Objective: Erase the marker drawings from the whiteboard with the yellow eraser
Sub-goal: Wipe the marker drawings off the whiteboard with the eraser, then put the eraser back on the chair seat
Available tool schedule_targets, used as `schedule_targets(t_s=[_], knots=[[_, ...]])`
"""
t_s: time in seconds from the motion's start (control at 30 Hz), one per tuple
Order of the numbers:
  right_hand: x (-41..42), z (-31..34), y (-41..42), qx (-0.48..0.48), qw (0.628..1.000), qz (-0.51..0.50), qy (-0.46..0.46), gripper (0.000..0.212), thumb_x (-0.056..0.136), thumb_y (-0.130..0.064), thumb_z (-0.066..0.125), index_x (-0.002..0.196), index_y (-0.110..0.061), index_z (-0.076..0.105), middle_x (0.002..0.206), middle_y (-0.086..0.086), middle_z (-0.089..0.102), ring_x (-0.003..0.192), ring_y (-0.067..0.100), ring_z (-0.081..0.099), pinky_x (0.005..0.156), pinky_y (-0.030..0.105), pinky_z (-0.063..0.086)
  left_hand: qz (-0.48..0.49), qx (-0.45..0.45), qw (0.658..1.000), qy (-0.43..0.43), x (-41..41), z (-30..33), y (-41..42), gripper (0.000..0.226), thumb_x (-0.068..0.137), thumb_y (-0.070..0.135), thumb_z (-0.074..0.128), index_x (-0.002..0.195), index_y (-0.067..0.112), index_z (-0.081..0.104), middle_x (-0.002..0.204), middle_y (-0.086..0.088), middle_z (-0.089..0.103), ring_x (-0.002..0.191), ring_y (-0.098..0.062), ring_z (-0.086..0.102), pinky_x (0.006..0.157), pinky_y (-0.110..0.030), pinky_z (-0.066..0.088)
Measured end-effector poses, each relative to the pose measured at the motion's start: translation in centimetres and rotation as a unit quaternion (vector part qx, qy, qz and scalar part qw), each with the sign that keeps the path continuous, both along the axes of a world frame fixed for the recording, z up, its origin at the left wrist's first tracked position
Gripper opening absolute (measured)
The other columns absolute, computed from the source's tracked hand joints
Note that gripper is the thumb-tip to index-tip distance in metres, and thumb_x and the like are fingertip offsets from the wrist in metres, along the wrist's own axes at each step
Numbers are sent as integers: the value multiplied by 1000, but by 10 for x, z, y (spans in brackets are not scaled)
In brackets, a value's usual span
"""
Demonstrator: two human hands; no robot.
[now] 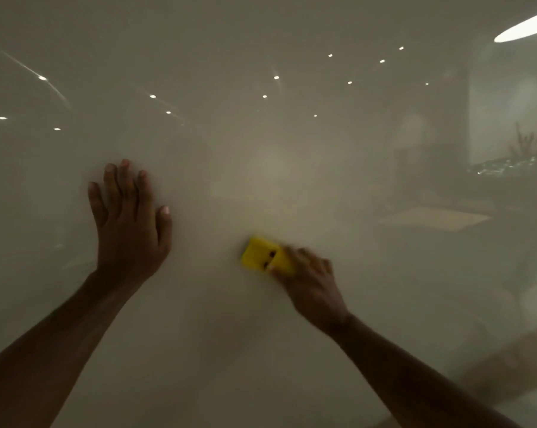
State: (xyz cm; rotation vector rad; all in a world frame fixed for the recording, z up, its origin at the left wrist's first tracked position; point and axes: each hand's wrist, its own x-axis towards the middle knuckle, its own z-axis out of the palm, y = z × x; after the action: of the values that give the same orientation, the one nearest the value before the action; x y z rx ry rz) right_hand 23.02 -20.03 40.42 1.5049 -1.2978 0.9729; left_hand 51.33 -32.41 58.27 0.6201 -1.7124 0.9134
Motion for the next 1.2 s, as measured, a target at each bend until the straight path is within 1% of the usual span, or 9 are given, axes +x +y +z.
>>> schedule_targets(t_s=[0.07, 0.17, 0.33, 0.47, 0.6, 0.77, 0.9, 1.1, 1.2], knots=[[-28, -4, 11, -54, 986, -32, -155, 51, 93, -20, 65, 141, -34, 51, 152, 13, 42, 120, 43, 52, 88, 45, 44, -11, 13, 1000, -9, -19, -7, 7, 61, 107, 28, 38, 155, -9, 31, 165, -37, 22, 155, -55, 15, 126, -64, 1], [-64, -30, 33, -78, 962, -36, -258, 50, 94, -20, 64, 143, -23, 52, 152, 20, 40, 122, 45, 51, 92, 48, 46, -33, 41, 998, -27, -55, -31, 22, 62, 106, 28, 39, 155, -9, 31, 165, -37, 20, 155, -55, 14, 126, -64, 1], [-112, -85, 83, 2, 953, -66, -295, 54, 93, -26, 63, 144, -29, 47, 150, 18, 41, 120, 41, 49, 90, 45, 46, -100, 89, 989, -69, -137, -96, 55, 63, 105, 28, 44, 153, -12, 34, 164, -38, 23, 154, -56, 17, 126, -67, 5], [-147, -134, 125, 84, 945, -91, -301, 57, 91, -25, 65, 144, -32, 46, 151, 13, 39, 118, 38, 48, 85, 45, 49, -157, 144, 970, -116, -209, -171, 96, 64, 104, 28, 47, 152, -13, 37, 163, -38, 25, 154, -54, 18, 126, -65, 7], [-184, -187, 179, 162, 929, -118, -310, 53, 93, -33, 54, 144, -33, 42, 149, 13, 41, 116, 40, 50, 80, 47, 51, -213, 235, 933, -172, -278, -254, 143, 65, 104, 30, 44, 153, -11, 37, 164, -36, 25, 156, -51, 18, 127, -64, 12], [-219, -241, 241, 227, 899, -166, -335, 59, 92, -24, 61, 145, -35, 38, 149, 18, 41, 120, 45, 49, 83, 53, 50, -247, 316, 880, -256, -342, -341, 188, 67, 103, 32, 43, 155, -9, 35, 165, -34, 25, 157, -49, 17, 127, -64, 16], [-241, -273, 276, 298, 858, -212, -362, 68, 90, -23, 70, 148, -35, 36, 153, 19, 37, 125, 45, 46, 85, 56, 49, -255, 373, 835, -314, -382, -391, 213, 69, 103, 34, 41, 157, -7, 30, 166, -33, 25, 157, -47, 16, 127, -61, 17], [-273, -324, 325, 379, 782, -285, -403, 64, 93, -29, 65, 150, -35, 34, 158, 12, 30, 132, 40, 39, 93, 55, 46, -261, 449, 760, -391, -441, -451, 255, 74, 102, 39, 35, 157, -9, 28, 164, -34, 27, 155, -51, 20, 125, -60, 23], [-287, -344, 343, 411, 745, -310, -423, 63, 96, -29, 60, 151, -36, 31, 160, 10, 25, 135, 39, 34, 97, 55, 41, -257, 469, 728, -429, -464, -477, 267, 76, 102, 42, 31, 159, -8, 23, 166, -33, 24, 155, -50, 19, 126, -60, 23]])
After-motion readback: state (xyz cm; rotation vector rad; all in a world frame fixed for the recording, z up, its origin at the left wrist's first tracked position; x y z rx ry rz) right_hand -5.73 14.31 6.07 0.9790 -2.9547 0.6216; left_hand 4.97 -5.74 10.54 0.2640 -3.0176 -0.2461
